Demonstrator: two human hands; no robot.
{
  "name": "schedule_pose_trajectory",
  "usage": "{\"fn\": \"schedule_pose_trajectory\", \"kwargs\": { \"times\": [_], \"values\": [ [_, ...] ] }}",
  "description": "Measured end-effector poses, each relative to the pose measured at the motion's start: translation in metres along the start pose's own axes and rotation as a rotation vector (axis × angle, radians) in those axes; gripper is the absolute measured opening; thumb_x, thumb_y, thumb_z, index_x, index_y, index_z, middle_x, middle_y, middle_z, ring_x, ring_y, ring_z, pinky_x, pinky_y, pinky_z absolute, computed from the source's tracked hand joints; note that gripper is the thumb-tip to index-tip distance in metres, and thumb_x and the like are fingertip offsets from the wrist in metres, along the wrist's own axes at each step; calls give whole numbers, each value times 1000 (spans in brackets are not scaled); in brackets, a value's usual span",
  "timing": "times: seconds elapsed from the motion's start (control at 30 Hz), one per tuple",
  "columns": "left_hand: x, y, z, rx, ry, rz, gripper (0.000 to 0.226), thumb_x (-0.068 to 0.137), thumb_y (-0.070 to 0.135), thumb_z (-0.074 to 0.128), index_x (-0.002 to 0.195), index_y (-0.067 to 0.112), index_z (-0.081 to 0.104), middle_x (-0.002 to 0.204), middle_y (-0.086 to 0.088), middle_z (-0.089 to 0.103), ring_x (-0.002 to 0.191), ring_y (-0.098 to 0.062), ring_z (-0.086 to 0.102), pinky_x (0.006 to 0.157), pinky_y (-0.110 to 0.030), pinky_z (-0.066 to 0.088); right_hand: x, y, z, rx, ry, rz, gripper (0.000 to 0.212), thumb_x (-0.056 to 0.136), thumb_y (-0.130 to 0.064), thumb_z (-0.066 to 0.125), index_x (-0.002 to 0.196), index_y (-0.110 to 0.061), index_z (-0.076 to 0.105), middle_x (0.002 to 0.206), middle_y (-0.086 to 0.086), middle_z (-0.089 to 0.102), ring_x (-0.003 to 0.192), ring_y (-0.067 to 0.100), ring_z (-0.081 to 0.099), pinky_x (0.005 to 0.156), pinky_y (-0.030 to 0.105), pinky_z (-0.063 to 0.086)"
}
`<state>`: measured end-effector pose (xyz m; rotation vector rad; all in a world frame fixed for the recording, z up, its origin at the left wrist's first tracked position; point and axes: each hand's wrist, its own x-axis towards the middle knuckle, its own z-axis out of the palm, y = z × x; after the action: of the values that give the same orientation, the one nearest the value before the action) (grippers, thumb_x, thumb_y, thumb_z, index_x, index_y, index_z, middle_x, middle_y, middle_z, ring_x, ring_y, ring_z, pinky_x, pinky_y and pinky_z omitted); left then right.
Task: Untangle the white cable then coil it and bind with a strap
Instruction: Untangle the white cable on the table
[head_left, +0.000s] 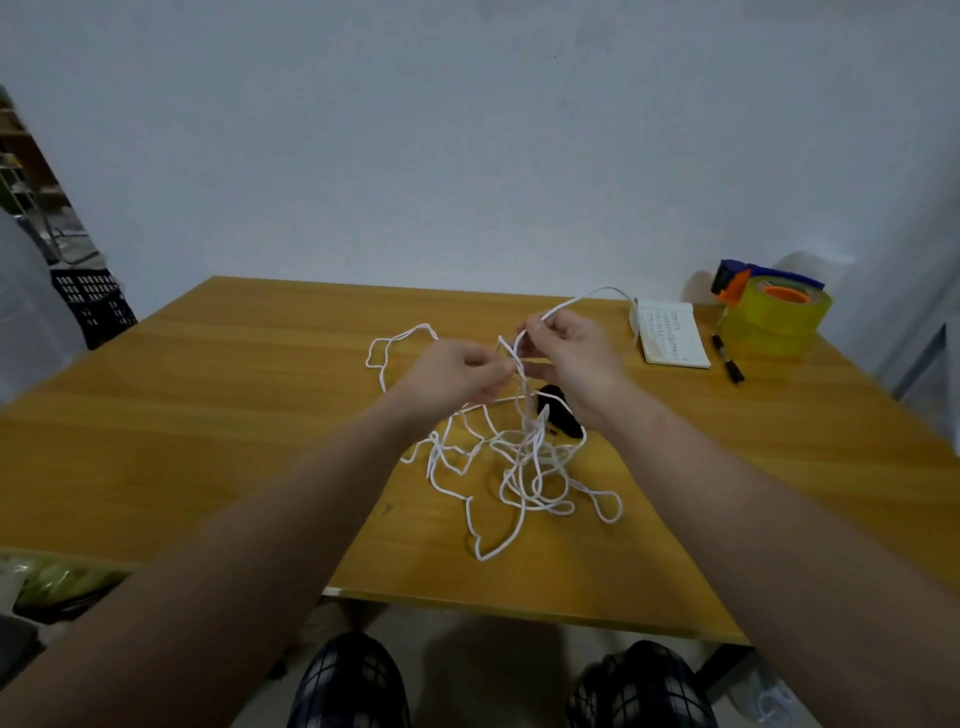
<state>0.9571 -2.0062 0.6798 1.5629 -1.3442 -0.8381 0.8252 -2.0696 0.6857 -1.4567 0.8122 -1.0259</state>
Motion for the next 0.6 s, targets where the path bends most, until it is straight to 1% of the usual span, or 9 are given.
{"fn": "schedule_pose_trajectory", "kwargs": {
  "times": [0.07,0.13,0.17,0.23,0.27,0.33,0.47,0.53,0.6],
  "values": [
    [4,9,7,-248,79,25,13,90,13,60,93,3,68,85,-9,66,77,-14,62,74,-21,54,0,-9,-2,-42,-43,-12,24,97,-13,47,77,-11,60,77,4,62,72,11,60,68,21,51],
    [12,22,10,-512,50,-35,19,92,20,58,93,5,69,88,-9,67,82,-17,63,82,-29,52,2,-20,-7,-147,-19,-72,23,95,-14,52,74,-14,62,75,-3,62,67,-2,59,68,11,46],
    [15,29,11,-589,17,-66,23,93,26,56,92,7,69,88,-8,67,83,-17,63,84,-31,51,3,-26,-8,-174,-9,-106,20,93,-13,55,75,-12,64,74,-3,63,66,-3,59,67,10,45],
    [24,44,11,-592,54,-53,24,95,25,53,87,7,67,83,-9,64,80,-19,63,79,-29,52,8,-38,-12,-145,-5,-129,15,91,-11,57,80,-6,65,78,4,64,71,7,60,71,19,47],
    [29,51,10,-622,123,-40,24,97,20,51,82,5,64,80,-10,63,77,-20,63,77,-27,52,12,-43,-13,-61,6,-106,15,93,-10,55,81,-5,64,80,7,64,74,13,60,72,23,49],
    [39,65,7,-741,225,-71,30,100,15,42,76,5,58,79,-9,63,73,-18,62,74,-26,52,19,-54,-16,218,46,-38,18,98,-9,45,84,-5,56,81,13,64,75,21,63,74,28,55],
    [57,83,-2,-1017,307,-49,34,103,13,29,73,7,44,71,-8,54,60,-18,63,65,-31,53,25,-67,-21,602,121,-24,28,103,-16,29,83,-7,45,77,18,66,73,26,68,74,34,58],
    [64,88,-8,-1123,369,-52,33,101,7,28,70,6,41,66,-9,45,51,-18,59,65,-35,52,29,-68,-25,728,179,-27,32,104,-18,24,79,-9,43,63,13,67,64,24,68,70,37,57],
    [70,85,-12,-1127,440,-83,34,99,3,28,67,8,39,62,-7,37,38,-14,49,56,-30,48,33,-71,-30,808,277,6,32,102,-13,24,76,-11,41,44,3,55,44,18,60,57,32,52]
  ]
}}
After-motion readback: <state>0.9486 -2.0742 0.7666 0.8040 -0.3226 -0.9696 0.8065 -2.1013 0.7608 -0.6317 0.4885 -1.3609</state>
